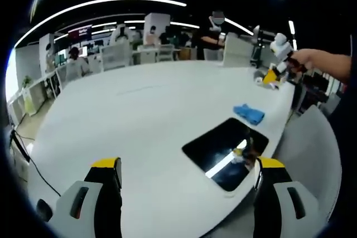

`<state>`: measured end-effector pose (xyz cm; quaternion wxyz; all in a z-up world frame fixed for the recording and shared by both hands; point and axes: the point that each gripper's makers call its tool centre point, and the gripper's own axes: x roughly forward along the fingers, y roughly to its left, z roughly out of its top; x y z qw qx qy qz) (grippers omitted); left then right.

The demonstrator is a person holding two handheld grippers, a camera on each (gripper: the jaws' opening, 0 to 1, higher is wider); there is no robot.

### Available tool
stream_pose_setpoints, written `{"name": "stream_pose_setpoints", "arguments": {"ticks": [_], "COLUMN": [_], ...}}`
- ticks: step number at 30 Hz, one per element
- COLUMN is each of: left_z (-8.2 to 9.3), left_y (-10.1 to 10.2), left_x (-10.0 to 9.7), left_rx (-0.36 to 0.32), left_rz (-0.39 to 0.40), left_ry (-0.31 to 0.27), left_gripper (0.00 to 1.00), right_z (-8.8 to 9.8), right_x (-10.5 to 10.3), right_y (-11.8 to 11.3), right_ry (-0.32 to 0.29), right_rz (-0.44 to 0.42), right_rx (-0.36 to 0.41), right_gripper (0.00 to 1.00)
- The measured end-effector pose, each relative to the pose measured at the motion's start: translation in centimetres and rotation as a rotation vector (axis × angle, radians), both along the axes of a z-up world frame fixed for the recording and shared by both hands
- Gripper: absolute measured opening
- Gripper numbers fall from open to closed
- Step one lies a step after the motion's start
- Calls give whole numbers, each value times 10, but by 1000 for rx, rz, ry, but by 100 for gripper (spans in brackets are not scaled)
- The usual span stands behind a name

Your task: Wipe the mirror surface with the cleaning cloth until all visible marks leave the cleaned area.

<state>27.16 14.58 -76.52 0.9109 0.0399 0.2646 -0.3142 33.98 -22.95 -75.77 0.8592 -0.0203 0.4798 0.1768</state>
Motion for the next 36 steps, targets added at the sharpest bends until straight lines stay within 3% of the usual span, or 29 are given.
{"name": "stream_pose_setpoints", "arguments": {"ticks": [11, 15, 22, 27, 32, 36], "left_z": [-6, -5, -6, -5, -6, -4], "left_y": [14, 18, 17, 15, 10, 8], "left_x": [-5, -3, -1, 0, -2, -4], "left_rx": [0, -3, -1, 1, 2, -5], "left_rz": [15, 21, 14, 12, 19, 31], "left_ry": [26, 22, 28, 26, 27, 18], "left_gripper": [100, 100, 100, 100, 100, 100], "right_z": [-40, -54, -83, -94, -99, -100], "right_x": [1, 1, -1, 1, -1, -1], "right_y": [14, 18, 24, 28, 28, 23], "right_ry": [47, 53, 76, 52, 59, 37], "right_rz": [30, 26, 9, 30, 18, 28], "right_rx": [-41, -47, -41, -59, -55, -79], "right_gripper": [85, 70, 59, 46, 40, 27]}}
